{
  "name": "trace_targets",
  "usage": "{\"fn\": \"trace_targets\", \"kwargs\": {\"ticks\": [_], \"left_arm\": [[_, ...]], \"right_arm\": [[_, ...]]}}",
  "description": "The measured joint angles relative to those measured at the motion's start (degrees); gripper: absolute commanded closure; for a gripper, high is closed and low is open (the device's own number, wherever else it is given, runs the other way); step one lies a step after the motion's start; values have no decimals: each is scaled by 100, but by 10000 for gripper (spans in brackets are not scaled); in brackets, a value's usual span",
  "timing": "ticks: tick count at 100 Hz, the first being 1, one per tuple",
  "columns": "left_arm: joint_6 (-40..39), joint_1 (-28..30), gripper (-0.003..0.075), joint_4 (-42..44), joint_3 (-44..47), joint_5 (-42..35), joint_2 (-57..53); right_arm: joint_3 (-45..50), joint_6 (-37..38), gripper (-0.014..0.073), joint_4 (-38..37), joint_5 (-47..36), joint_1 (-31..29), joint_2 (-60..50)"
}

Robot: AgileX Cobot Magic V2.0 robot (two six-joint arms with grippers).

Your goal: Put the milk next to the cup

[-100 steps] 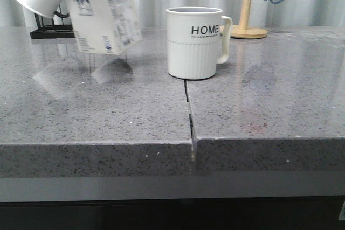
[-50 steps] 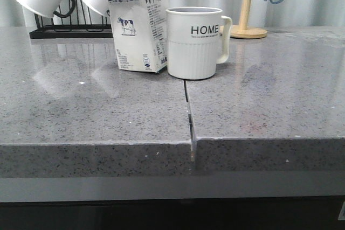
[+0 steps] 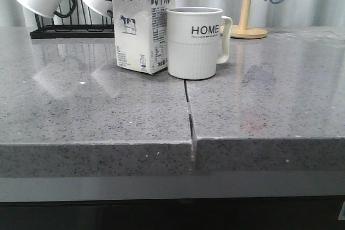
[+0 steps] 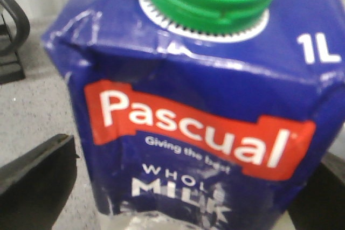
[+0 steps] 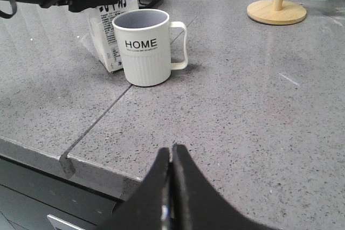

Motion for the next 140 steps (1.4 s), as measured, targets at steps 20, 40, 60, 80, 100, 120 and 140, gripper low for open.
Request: {"fn": "trace_targets", "kwargs": {"ticks": [20,40,60,80,100,120,140], "left_arm": [[0,0,115,0,331,406,-660],[0,0,505,0,1122,483,-1643],[0,384,741,165,1918,755,-2895],[0,1051,741,220,2634,1195,-4130],[0,1808,741,300,3314,1527,-5370],[0,2387,741,353,3824,2168,-6484],[0,2738,741,579,4464,2261,-7379]], "right_arm": [[0,0,662,0,0,0,0],[0,0,662,0,0,0,0],[0,0,662,0,0,0,0],[0,0,662,0,0,0,0],[0,0,662,0,0,0,0],[0,0,662,0,0,0,0],[0,0,662,0,0,0,0]]}}
